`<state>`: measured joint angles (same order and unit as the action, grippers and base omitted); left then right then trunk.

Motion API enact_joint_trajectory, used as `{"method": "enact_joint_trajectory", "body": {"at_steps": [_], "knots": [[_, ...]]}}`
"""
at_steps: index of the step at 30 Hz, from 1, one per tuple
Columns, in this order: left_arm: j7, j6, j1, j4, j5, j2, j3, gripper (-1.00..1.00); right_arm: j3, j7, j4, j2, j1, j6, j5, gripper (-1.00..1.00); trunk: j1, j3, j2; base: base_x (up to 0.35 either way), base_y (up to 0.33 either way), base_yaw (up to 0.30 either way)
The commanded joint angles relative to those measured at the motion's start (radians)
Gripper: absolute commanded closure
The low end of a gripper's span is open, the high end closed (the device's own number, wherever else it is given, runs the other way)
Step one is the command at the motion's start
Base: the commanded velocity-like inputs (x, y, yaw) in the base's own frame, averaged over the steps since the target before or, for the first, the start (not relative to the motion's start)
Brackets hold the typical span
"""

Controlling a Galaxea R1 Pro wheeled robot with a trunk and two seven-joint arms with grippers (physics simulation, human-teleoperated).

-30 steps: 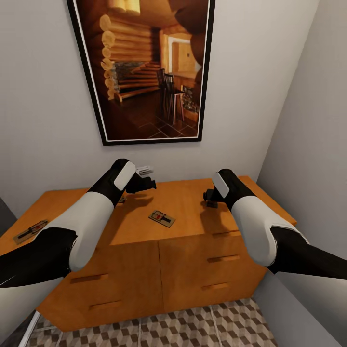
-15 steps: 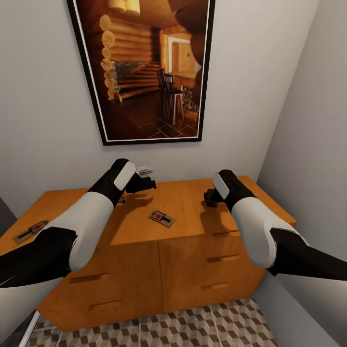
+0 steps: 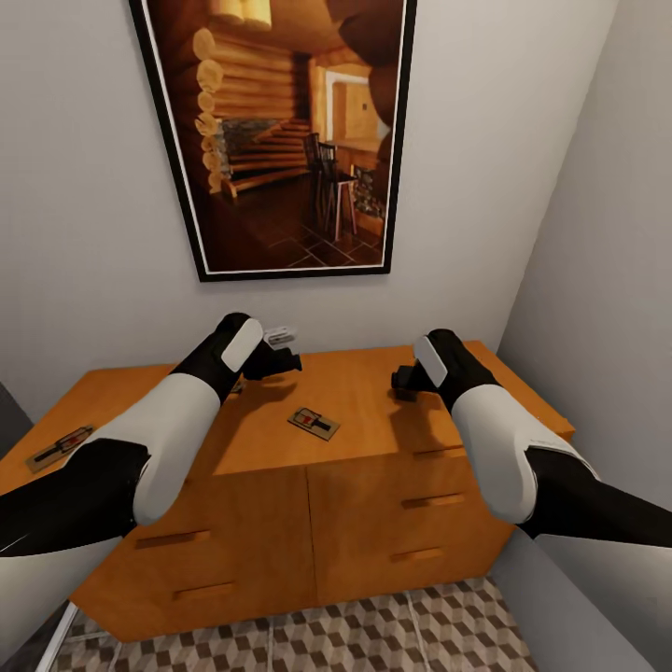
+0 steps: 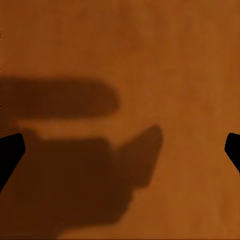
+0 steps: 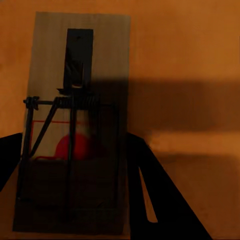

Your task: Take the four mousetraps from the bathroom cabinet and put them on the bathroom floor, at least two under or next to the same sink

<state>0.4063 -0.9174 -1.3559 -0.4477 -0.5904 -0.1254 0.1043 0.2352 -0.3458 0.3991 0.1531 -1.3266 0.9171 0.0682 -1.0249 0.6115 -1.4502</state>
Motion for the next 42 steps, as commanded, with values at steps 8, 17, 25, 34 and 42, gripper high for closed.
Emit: {"method": "enact_joint_trajectory", "body": {"at_steps": [8,17,25,34,42], "knots": [[0.000,0.046,0.000,0.039,0.003,0.020,0.004,-1.00,0.044,0.253,0.197,-0.028,-0.003,0.100,0.039,1.00,0.000,0.000,0.000,0.000,0.000,0.000],[0.000,0.045,0.000,-0.005,0.003,0.021,0.005,-1.00,0.037,0.255,0.189,-0.076,-0.005,0.103,0.276,1.00,0.000,0.000,0.000,0.000,0.000,0.000],[0.000,0.045,0.000,-0.027,0.003,0.021,0.005,-1.00,-0.044,0.255,0.186,-0.161,-0.003,0.103,0.502,1.00,0.000,0.000,0.000,0.000,0.000,0.000],[-0.011,0.034,0.011,-0.016,-0.003,0.032,0.016,-1.00,-0.088,0.258,0.189,-0.183,0.046,0.093,0.554,1.00,0.000,0.000,0.000,0.000,0.000,0.000],[-0.005,0.058,0.056,-0.044,-0.003,0.047,0.003,-1.00,-0.092,0.253,0.153,-0.179,0.075,0.092,0.552,1.00,0.000,0.000,0.000,0.000,0.022,0.000]]}}
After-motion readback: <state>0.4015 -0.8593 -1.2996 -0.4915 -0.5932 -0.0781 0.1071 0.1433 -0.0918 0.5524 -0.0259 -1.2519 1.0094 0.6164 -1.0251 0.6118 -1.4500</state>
